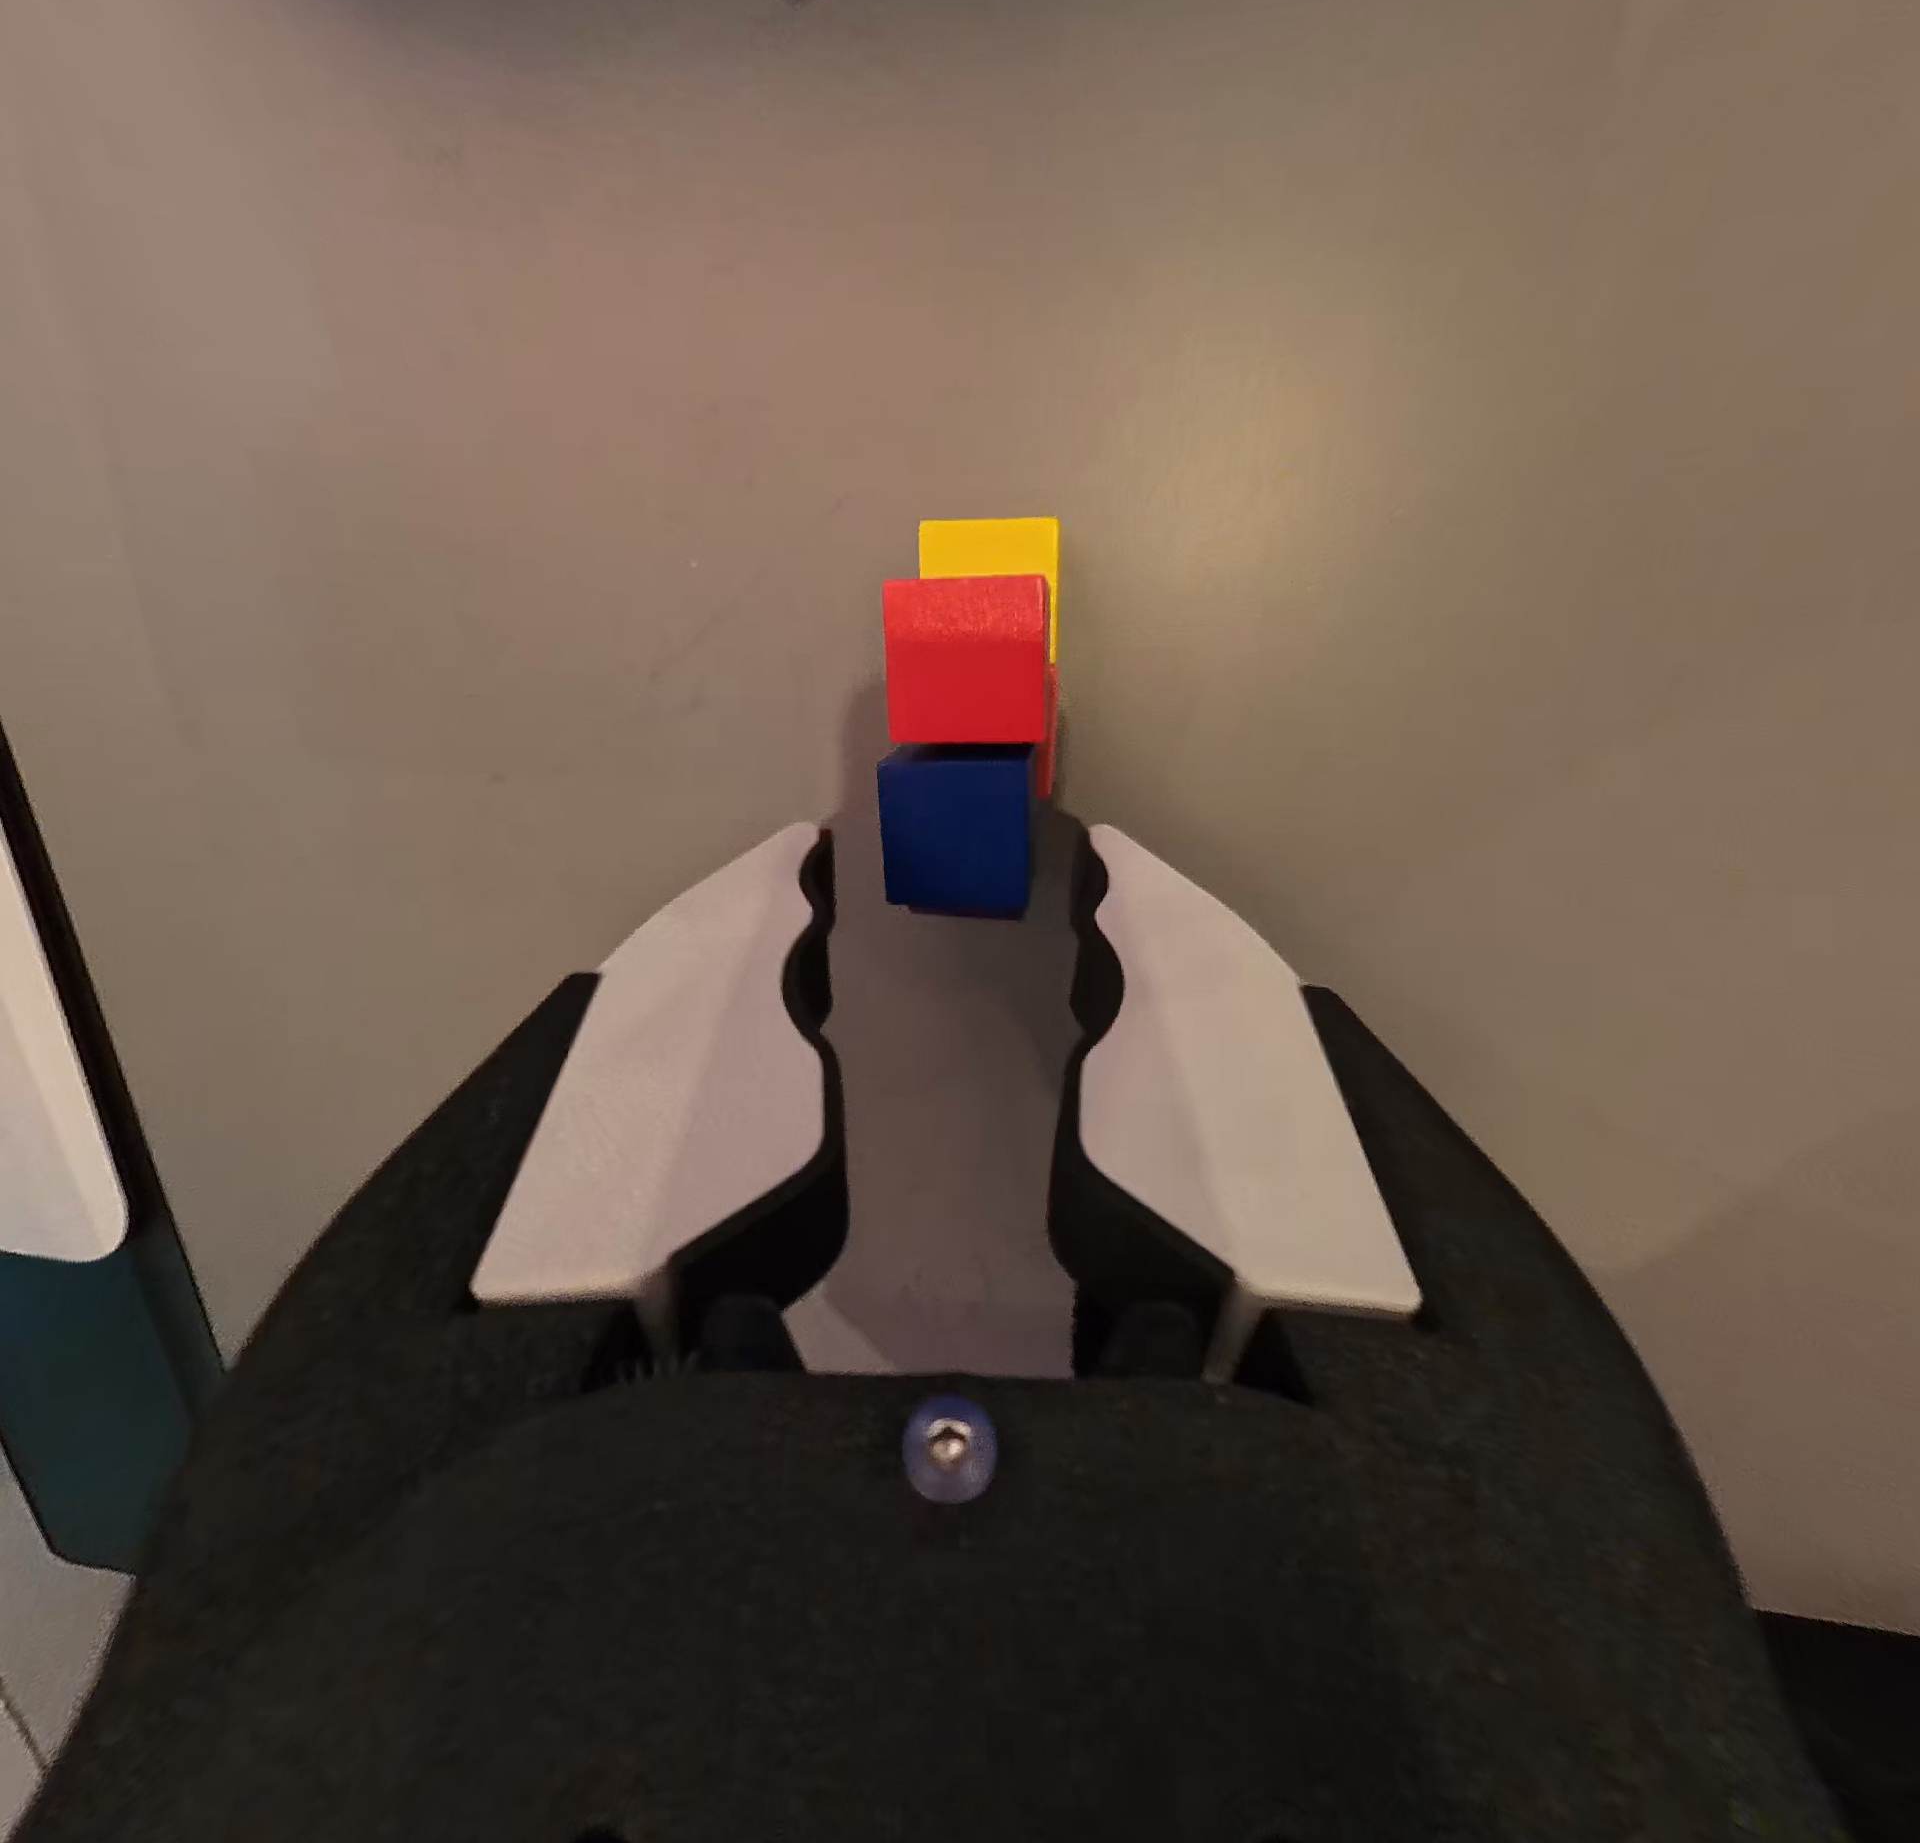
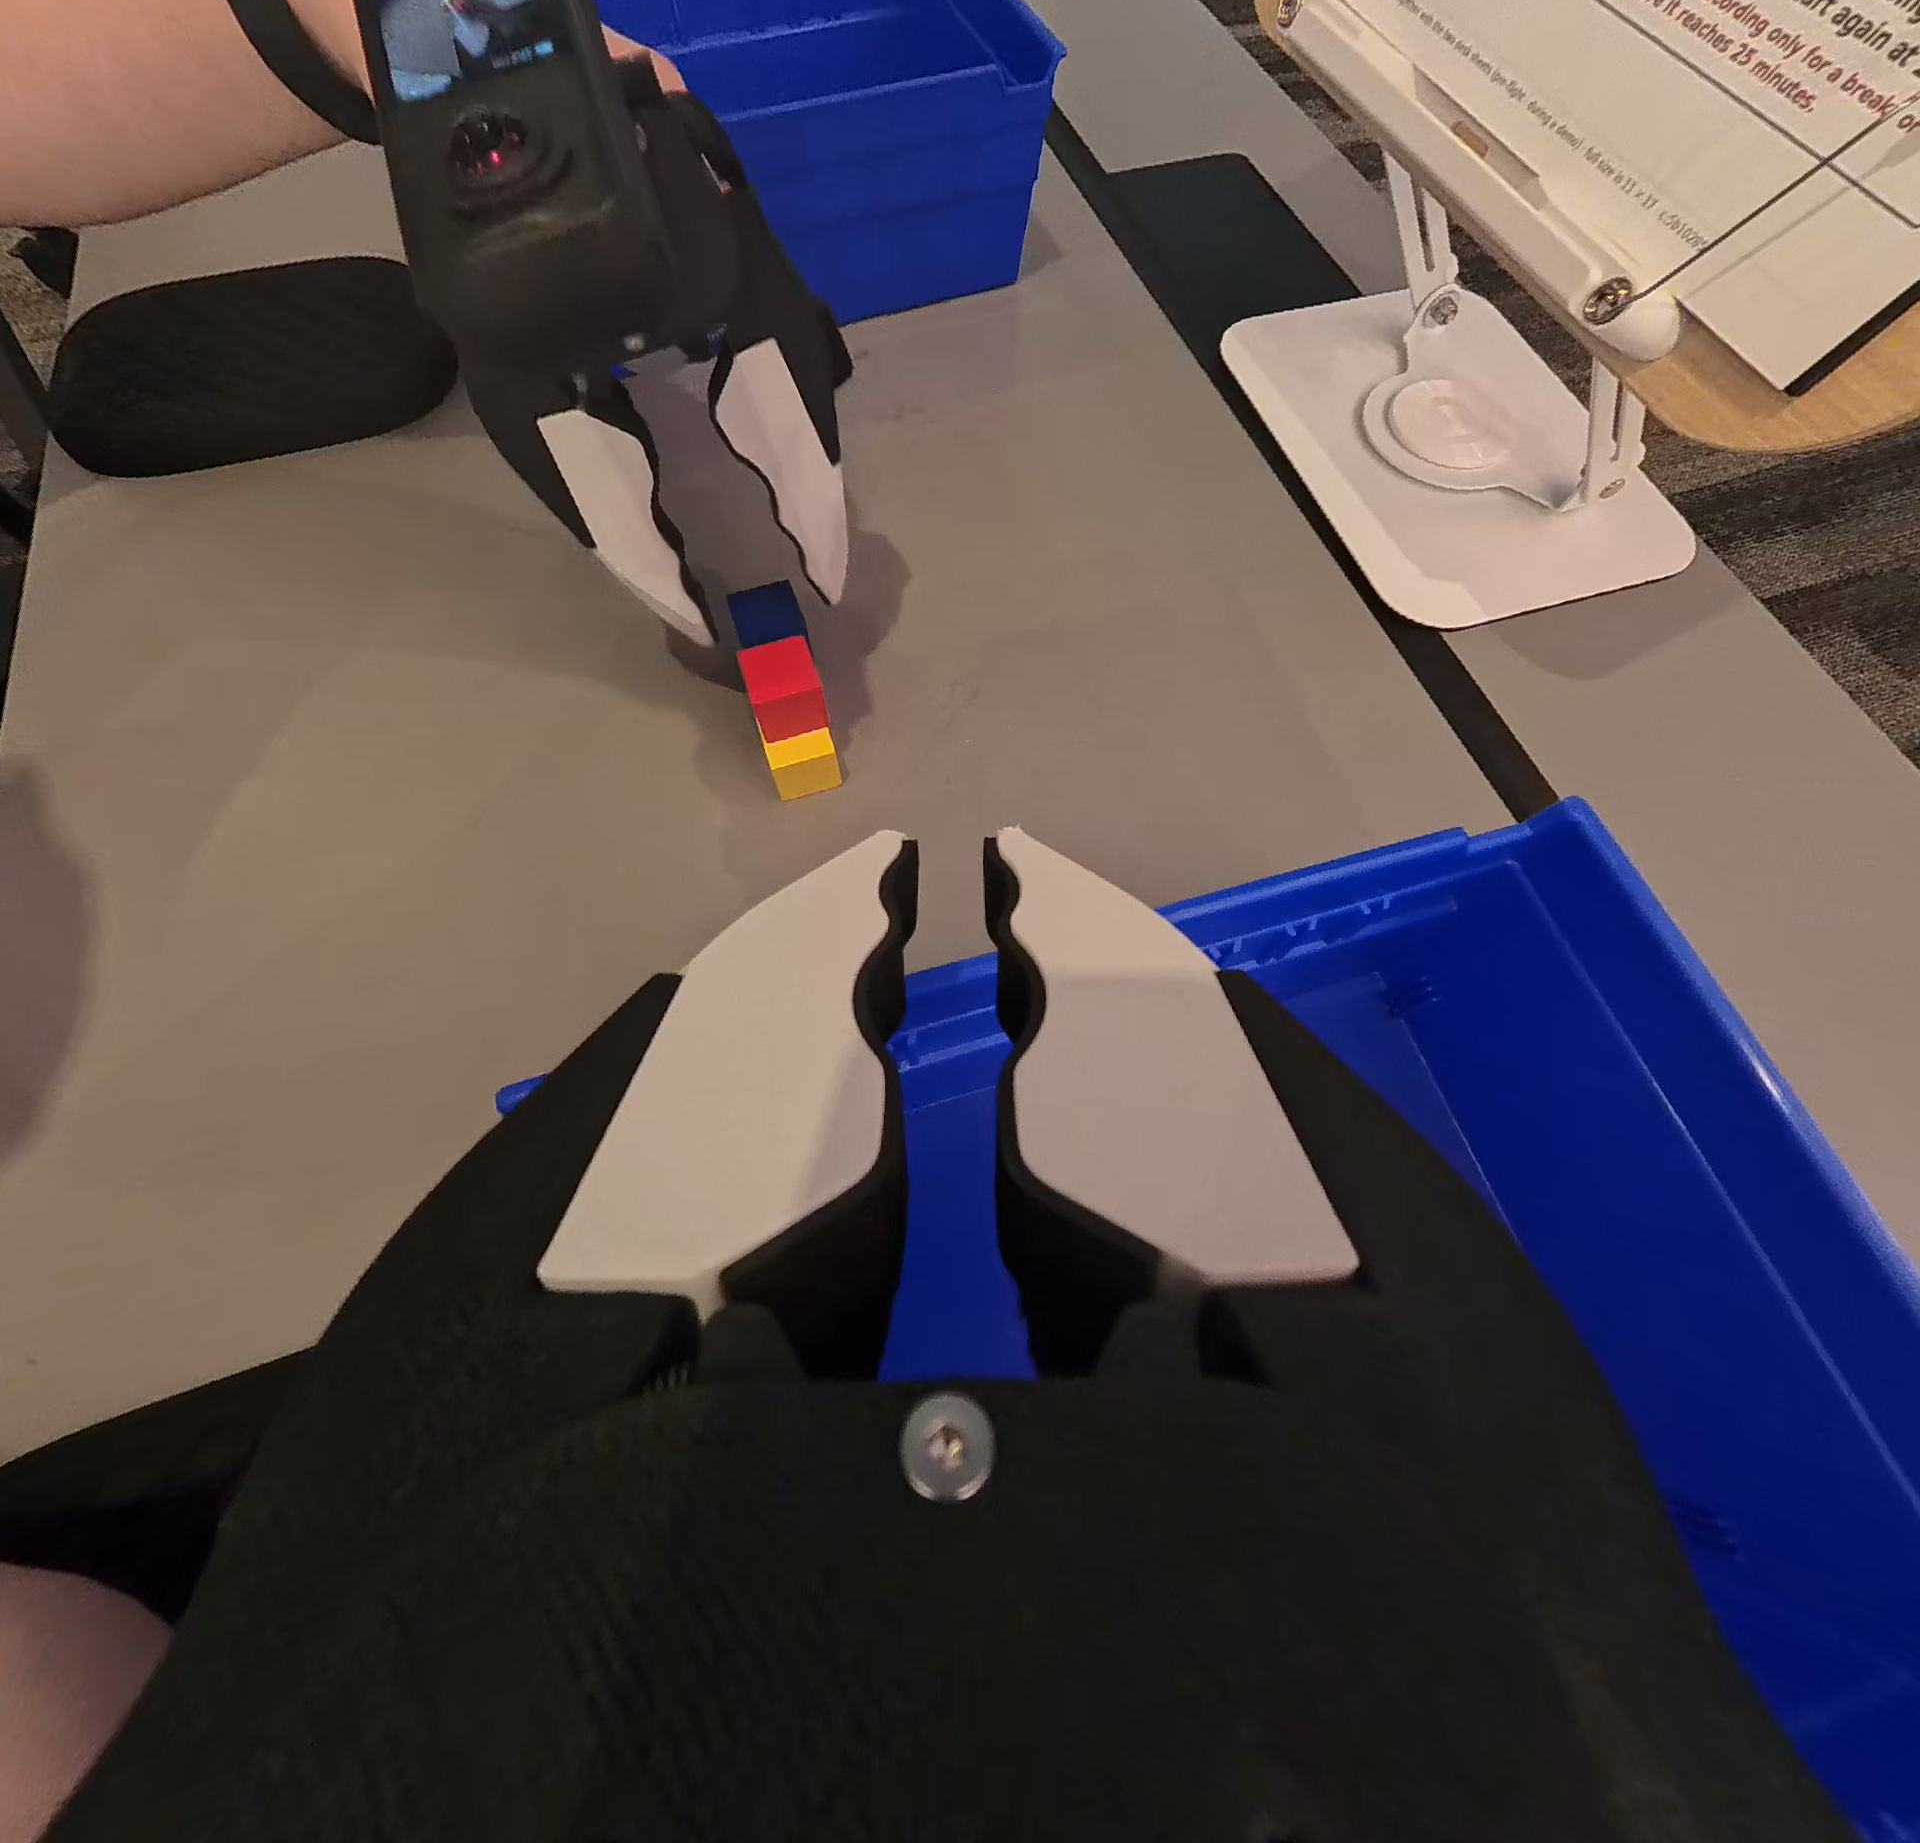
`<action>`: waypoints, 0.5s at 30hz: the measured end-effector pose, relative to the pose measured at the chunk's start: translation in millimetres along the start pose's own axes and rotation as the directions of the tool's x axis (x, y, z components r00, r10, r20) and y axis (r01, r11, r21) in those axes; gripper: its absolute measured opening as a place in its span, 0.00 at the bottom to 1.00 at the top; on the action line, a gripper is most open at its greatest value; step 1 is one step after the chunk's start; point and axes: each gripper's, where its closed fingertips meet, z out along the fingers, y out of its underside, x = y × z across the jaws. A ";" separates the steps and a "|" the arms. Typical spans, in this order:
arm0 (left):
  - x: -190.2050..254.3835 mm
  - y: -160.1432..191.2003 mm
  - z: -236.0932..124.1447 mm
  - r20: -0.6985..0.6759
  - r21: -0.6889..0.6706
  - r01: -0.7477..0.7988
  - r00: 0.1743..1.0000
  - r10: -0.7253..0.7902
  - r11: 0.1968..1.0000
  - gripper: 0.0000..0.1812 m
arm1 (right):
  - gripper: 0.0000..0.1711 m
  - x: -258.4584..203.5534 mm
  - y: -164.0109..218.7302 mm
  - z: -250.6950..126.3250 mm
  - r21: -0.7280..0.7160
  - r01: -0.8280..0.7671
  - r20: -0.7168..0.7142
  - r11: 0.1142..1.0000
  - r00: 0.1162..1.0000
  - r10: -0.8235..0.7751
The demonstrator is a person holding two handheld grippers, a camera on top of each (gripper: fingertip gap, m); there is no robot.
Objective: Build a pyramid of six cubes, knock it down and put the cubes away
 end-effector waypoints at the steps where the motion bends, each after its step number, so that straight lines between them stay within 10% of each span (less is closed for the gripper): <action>1: 0.1 0.4 -2.2 -0.002 0.015 0.004 1.000 -0.004 1.000 0.20 | 0.07 0.0 -0.2 0.0 0.001 0.000 0.000 1.000 1.000 0.000; 15: 0.2 3.8 -0.1 0.007 -0.008 0.011 1.000 -0.011 1.000 0.23 | 0.08 -2.2 1.5 2.1 -0.015 -0.001 0.012 1.000 1.000 0.001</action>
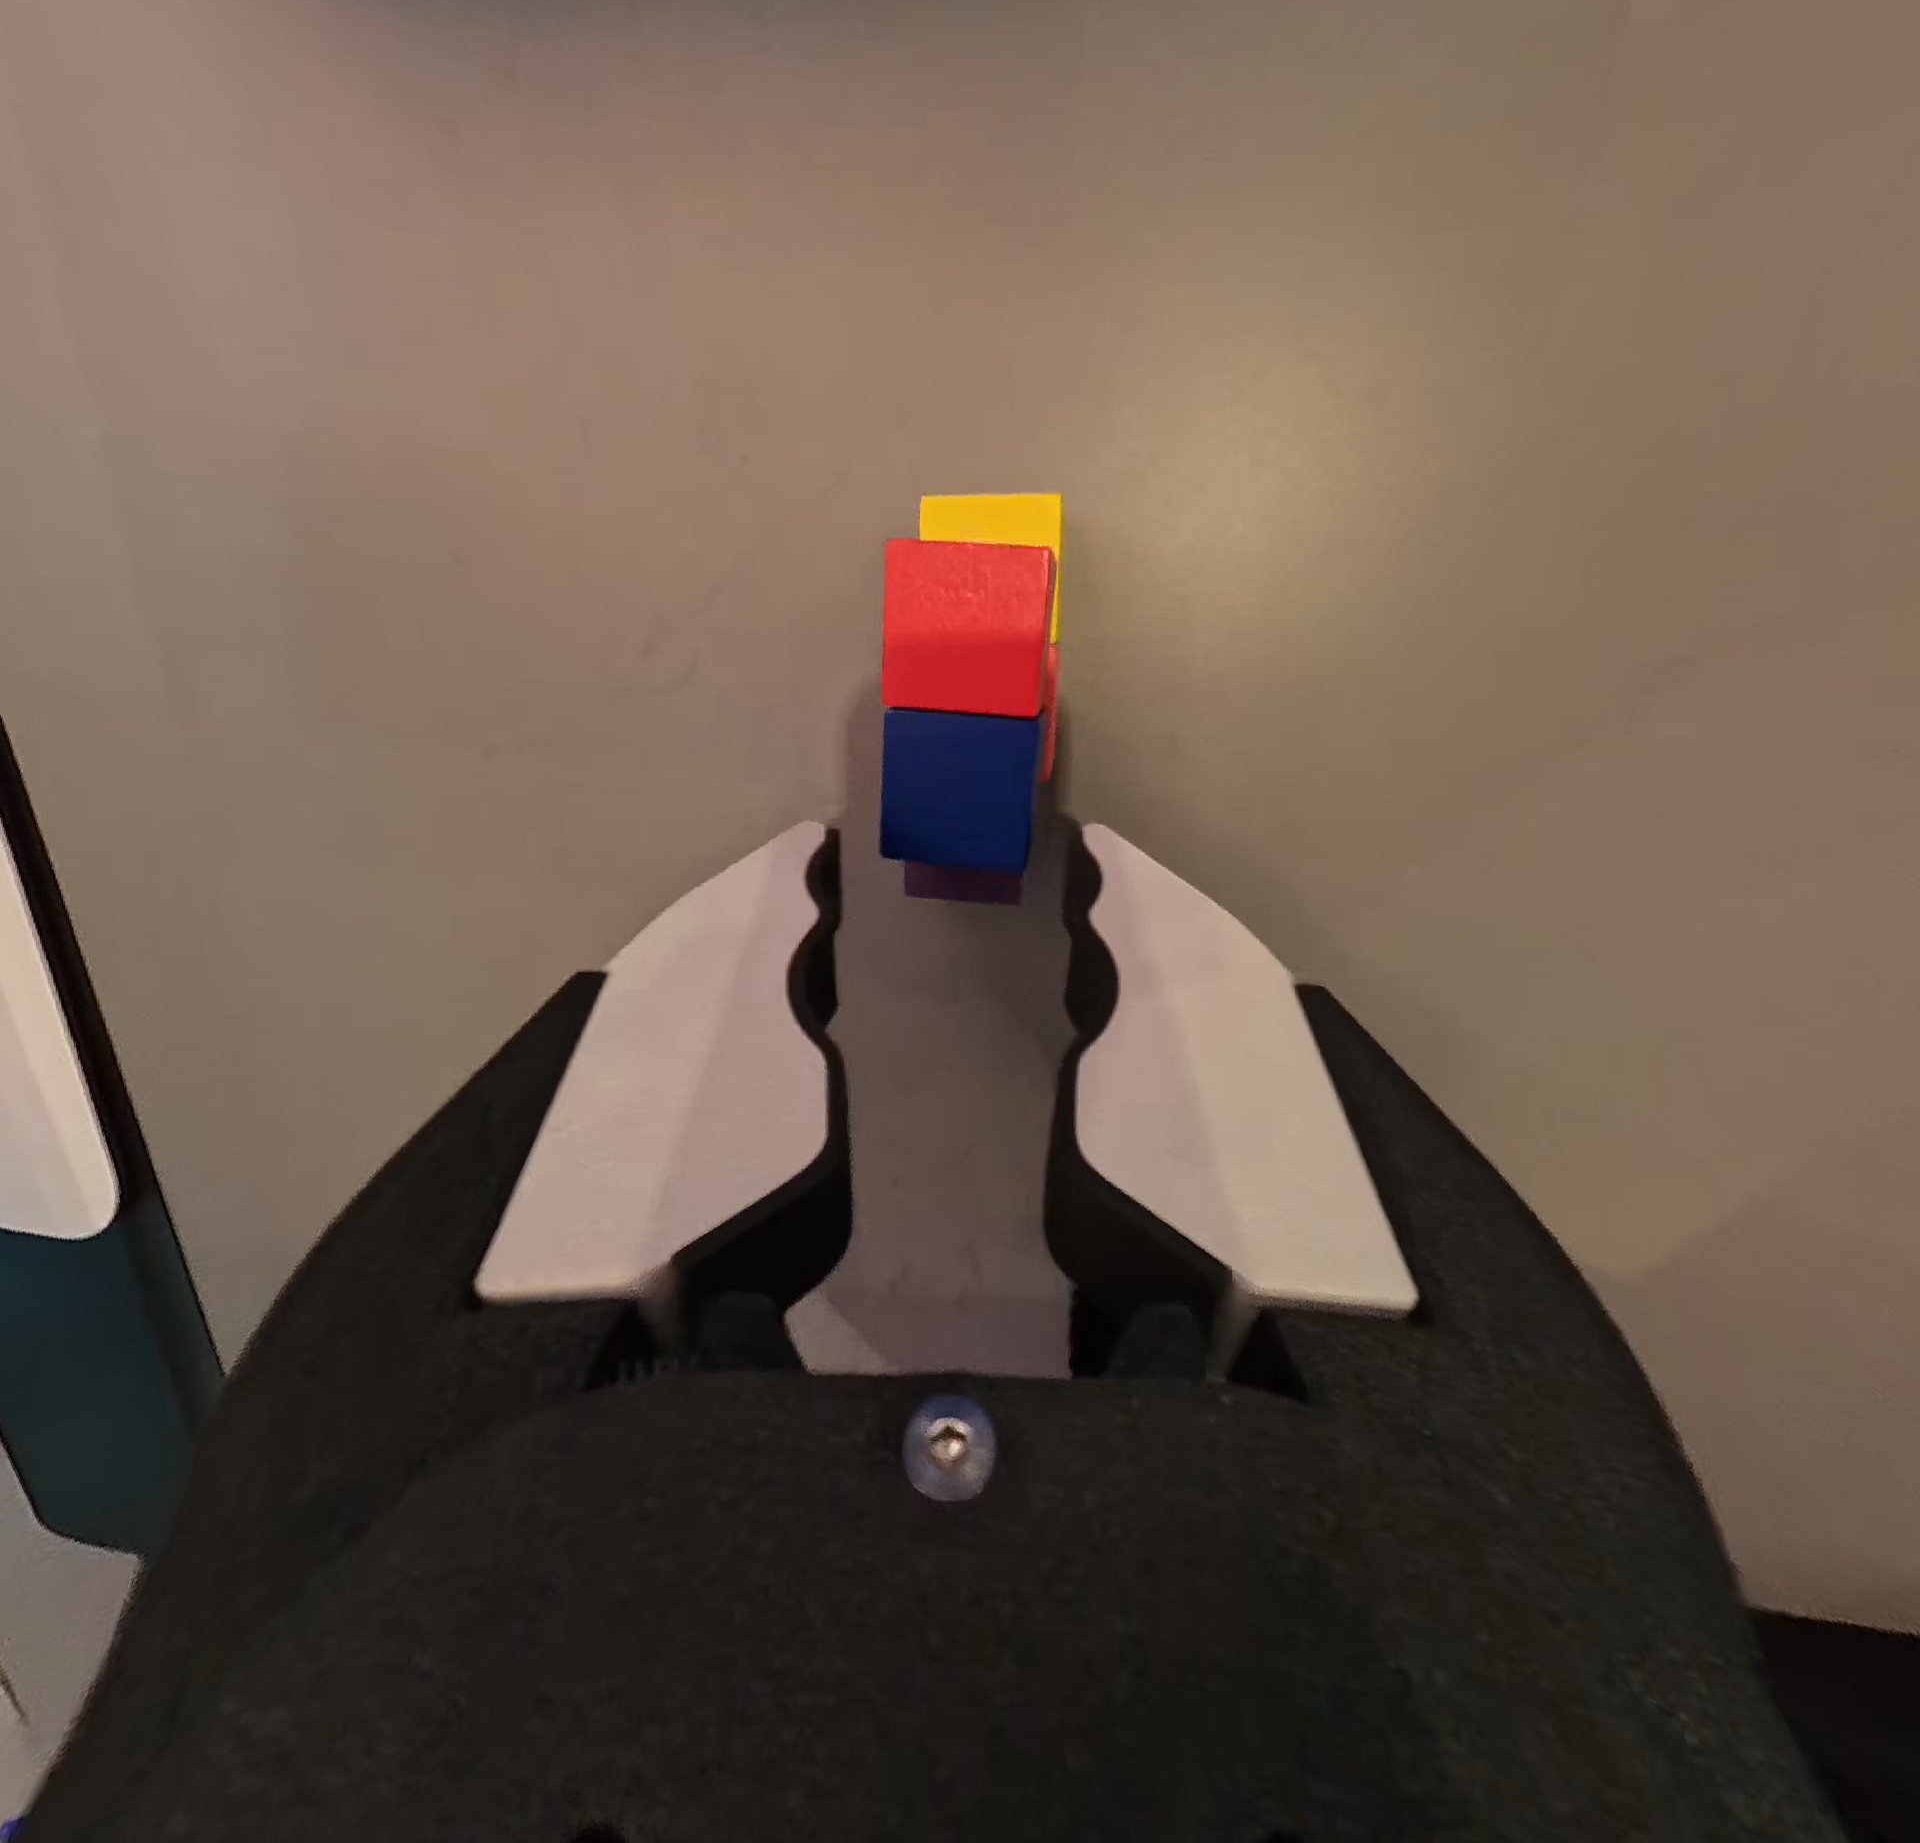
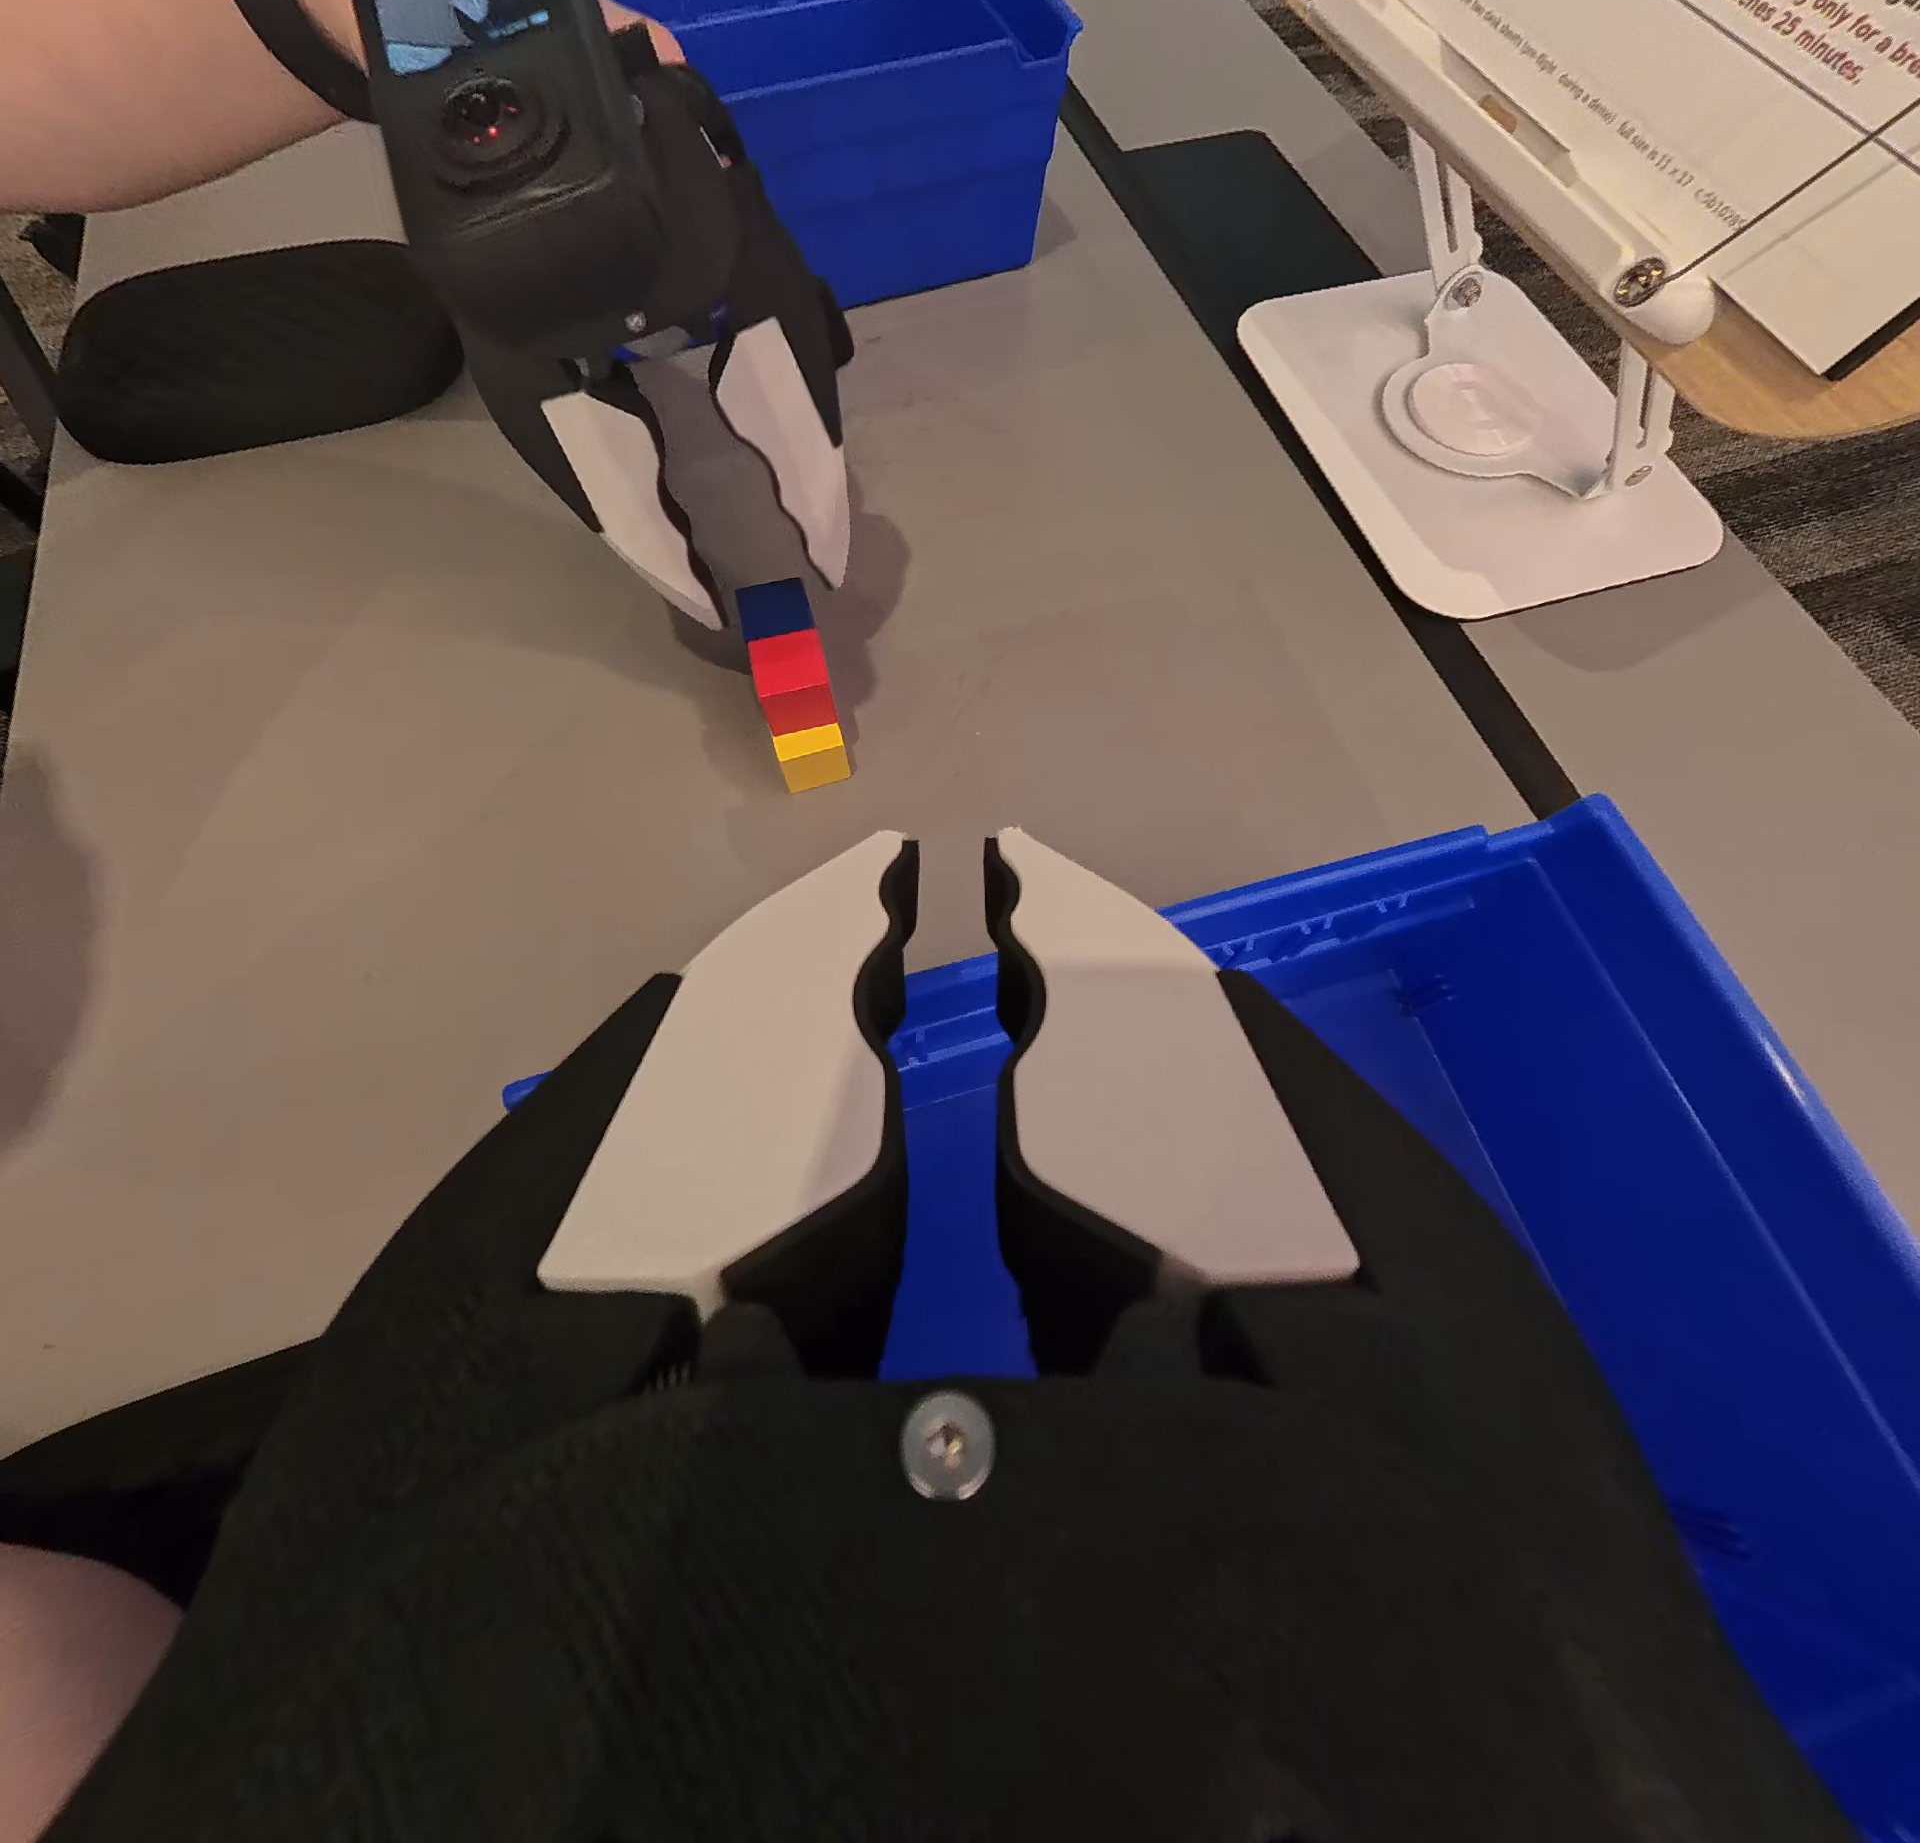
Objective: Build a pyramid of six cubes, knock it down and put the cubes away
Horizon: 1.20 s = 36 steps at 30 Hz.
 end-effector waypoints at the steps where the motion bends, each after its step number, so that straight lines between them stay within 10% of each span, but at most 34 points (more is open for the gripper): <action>1: 0.6 2.1 -1.5 -0.007 -0.007 0.006 1.000 -0.006 1.000 0.23 | 0.08 -0.1 0.6 -0.1 -0.002 0.000 0.001 1.000 1.000 0.000; 10: -53.2 11.4 -107.2 0.306 0.241 0.101 0.936 -0.175 0.965 0.23 | 0.07 1.3 -0.6 -4.4 0.016 -0.001 -0.002 1.000 1.000 0.001; 17: -144.9 122.8 -237.2 0.485 0.629 0.362 0.509 -0.711 0.688 0.19 | 0.07 -2.4 -8.9 -5.6 0.050 0.010 -0.002 0.999 1.000 -0.010; 24: -145.3 242.6 -150.0 0.358 0.438 0.725 0.403 -0.843 0.532 0.24 | 0.07 -3.0 -5.8 7.3 0.007 0.005 0.014 1.000 1.000 -0.005; 29: -123.3 255.1 -82.4 0.074 0.301 0.926 0.213 -0.974 0.225 0.21 | 0.08 -3.2 2.1 18.6 -0.049 0.002 0.022 0.999 1.000 -0.001; 36: -109.2 263.7 -41.4 0.148 0.146 0.977 0.134 -0.980 0.156 0.28 | 0.08 -1.8 10.5 27.1 -0.090 -0.013 0.030 0.996 0.999 0.015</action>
